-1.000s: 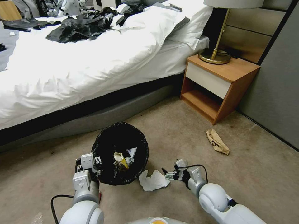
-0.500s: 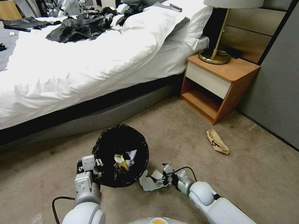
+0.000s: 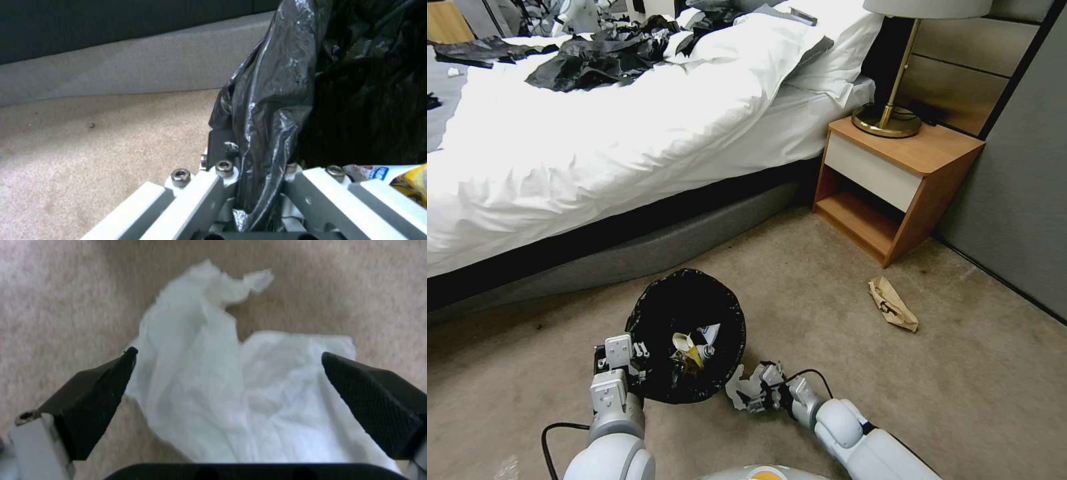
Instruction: Pick up the trash bin, then pick up the garbage from the floor and place it into the trash bin.
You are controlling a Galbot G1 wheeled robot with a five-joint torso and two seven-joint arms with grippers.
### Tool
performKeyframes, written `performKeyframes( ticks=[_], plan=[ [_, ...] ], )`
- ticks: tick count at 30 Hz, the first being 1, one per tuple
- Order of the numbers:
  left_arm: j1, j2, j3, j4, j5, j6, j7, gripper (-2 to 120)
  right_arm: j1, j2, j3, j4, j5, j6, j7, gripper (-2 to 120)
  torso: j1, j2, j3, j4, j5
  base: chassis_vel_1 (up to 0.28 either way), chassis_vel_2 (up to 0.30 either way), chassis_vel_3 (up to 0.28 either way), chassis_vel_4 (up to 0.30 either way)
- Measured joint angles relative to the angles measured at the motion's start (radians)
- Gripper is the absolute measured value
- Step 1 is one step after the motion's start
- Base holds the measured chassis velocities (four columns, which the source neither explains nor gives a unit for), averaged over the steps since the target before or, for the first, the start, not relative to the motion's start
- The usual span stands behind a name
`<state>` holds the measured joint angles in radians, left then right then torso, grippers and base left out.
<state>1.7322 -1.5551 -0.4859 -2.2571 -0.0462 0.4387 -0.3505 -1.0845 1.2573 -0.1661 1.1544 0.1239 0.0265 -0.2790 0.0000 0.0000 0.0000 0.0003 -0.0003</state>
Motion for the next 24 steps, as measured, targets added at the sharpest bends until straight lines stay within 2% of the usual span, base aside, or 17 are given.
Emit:
performKeyframes(
  ticks=[7,10,13,14,15,18,19,20,22,23,24],
  plan=[
    [-0.004,0.0,0.0,0.004,-0.002,-0.001,-0.001,1,-0.022,-0.015,0.008,-0.012,-0.018,0.013,0.006,97,0.0,0.0,0.0,0.0001,-0.0012,0.0,0.0,0.0,0.0],
    [-0.005,0.0,0.0,0.004,-0.002,-0.001,-0.001,1,-0.031,-0.021,0.015,-0.011,-0.022,0.022,0.008,84,0.0,0.0,0.0,0.0001,-0.0006,0.0,0.0,0.0,0.0],
    [-0.006,0.0,0.0,0.005,-0.002,-0.001,-0.001,1,-0.032,-0.022,0.017,-0.01,-0.022,0.023,0.008,78,0.0,0.0,0.0,0.0,-0.0003,0.0,0.0,0.0,0.0],
    [-0.007,0.0,0.001,0.005,-0.002,-0.001,-0.001,1,-0.033,-0.022,0.018,-0.008,-0.021,0.024,0.009,71,0.0,0.0,0.0,-0.0001,0.0001,0.0,0.0,0.0,0.0],
    [-0.007,0.0,0.001,0.005,-0.002,-0.001,-0.001,1,-0.033,-0.022,0.018,-0.008,-0.021,0.024,0.009,71,0.0,0.0,0.0,-0.0001,0.0001,0.0,0.0,0.0,0.0],
    [-0.006,-0.001,0.003,0.006,-0.003,-0.001,-0.001,1,-0.03,-0.022,0.02,-0.01,-0.019,0.028,0.011,58,0.0,0.0,0.0,-0.0005,0.0002,0.0,0.0,0.0,0.0],
    [-0.006,-0.001,0.003,0.006,-0.003,-0.001,-0.001,1,-0.03,-0.022,0.02,-0.01,-0.019,0.028,0.011,58,0.0,0.0,0.0,-0.0005,0.0002,0.0,0.0,0.0,0.0],
    [-0.006,-0.001,0.003,0.006,-0.002,-0.001,-0.002,1,-0.03,-0.022,0.02,-0.011,-0.019,0.03,0.012,51,0.0,0.0,0.0,-0.0005,0.0004,0.0,0.0,0.0,0.0],
    [-0.005,-0.001,0.003,0.006,-0.003,-0.001,-0.002,1,-0.028,-0.023,0.021,-0.012,-0.019,0.033,0.012,42,0.0,0.0,0.0,-0.0006,0.0008,0.0,0.0,0.0,0.0],
    [-0.005,-0.001,0.003,0.006,-0.003,-0.001,-0.002,1,-0.028,-0.023,0.021,-0.012,-0.019,0.033,0.012,42,0.0,0.0,0.0,-0.0006,0.0008,0.0,0.0,0.0,0.0],
    [-0.005,-0.001,0.003,0.006,-0.002,-0.001,-0.002,1,-0.025,-0.022,0.021,-0.013,-0.018,0.034,0.012,36,0.0,0.0,0.0,-0.0008,0.0012,0.0,0.0,0.0,0.0]
  ],
)
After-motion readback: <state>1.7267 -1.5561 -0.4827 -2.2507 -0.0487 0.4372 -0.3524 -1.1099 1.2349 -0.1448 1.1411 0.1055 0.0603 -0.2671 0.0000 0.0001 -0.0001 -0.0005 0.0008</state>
